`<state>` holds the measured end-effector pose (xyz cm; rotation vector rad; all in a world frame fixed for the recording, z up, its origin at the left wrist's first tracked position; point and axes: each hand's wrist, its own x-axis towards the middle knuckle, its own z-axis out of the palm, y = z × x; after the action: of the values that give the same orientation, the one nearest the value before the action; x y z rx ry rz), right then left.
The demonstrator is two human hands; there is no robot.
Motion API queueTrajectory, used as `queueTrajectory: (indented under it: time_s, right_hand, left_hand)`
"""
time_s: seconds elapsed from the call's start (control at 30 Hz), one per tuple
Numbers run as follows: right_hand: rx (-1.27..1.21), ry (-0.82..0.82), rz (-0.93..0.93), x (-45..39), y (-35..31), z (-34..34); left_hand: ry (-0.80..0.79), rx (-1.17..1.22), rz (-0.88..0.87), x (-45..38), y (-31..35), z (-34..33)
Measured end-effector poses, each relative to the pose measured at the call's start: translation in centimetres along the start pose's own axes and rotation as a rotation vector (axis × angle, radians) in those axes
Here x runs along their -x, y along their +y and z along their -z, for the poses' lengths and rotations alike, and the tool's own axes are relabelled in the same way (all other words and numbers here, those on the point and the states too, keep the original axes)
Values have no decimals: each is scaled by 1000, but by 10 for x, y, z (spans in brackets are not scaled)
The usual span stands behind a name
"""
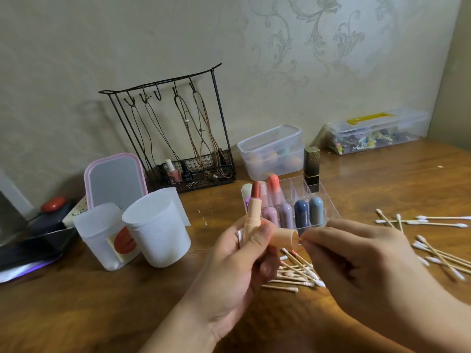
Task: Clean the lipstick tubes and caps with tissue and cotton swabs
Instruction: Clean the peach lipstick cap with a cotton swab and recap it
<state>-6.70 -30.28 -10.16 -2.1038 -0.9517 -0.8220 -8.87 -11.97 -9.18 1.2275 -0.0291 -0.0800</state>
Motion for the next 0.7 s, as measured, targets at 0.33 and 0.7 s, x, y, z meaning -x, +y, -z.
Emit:
queueTrajectory:
  time_s: [0.33,0.7]
  right_hand:
    - [26,25,-24,2,-3,-5]
    - [103,16,-112,2,-5,-12]
  left_hand:
    - [28,-58,-32,0,0,-3]
    - [151,-559,-186,-6,-17,1]
